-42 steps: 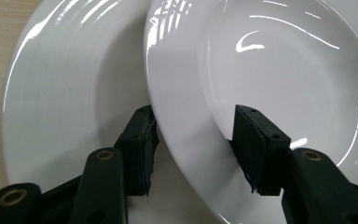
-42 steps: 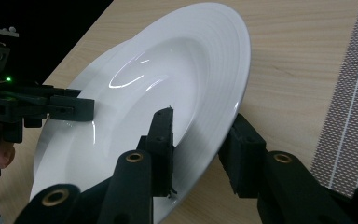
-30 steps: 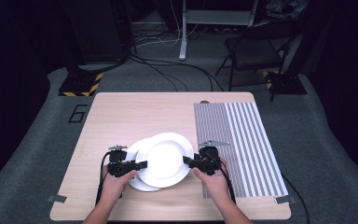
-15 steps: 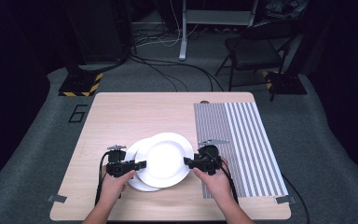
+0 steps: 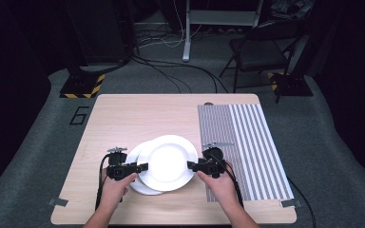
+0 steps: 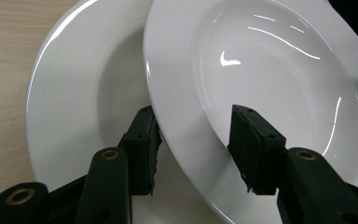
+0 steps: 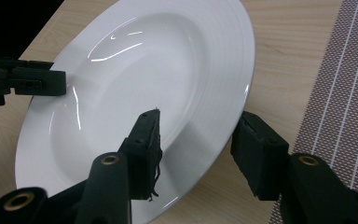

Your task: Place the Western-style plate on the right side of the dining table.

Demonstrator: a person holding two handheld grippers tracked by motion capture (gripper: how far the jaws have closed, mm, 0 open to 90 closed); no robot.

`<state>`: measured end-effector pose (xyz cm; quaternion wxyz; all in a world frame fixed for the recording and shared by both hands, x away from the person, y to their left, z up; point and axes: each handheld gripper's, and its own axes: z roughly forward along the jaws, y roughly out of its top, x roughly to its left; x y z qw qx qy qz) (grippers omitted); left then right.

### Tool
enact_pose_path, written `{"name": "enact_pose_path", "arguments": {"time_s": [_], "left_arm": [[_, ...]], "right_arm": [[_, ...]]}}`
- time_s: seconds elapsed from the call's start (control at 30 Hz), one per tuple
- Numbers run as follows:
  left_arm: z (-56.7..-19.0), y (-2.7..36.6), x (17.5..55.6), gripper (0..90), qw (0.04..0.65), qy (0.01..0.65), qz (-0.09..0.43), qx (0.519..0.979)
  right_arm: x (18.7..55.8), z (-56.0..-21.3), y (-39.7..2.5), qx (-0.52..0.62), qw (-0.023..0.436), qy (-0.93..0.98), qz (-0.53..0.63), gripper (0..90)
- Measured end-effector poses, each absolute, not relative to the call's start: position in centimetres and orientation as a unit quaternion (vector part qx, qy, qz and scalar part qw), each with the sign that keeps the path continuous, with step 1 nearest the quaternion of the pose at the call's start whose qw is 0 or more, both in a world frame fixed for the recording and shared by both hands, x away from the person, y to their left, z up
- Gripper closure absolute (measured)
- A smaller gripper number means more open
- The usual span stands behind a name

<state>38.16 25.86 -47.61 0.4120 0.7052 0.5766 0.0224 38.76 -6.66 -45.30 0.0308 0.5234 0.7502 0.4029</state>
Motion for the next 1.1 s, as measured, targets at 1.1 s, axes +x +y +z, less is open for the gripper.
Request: {"name": "enact_pose_path", "arguments": {"time_s": [1.1], "left_arm": [[-46.75,25.74,37.77,55.9,0.409,0.59,0.054,0.695]], "right_arm": [[38.55,-45.65,-6.01,0.53,0.036,0.746,0.402,49.3]]}}
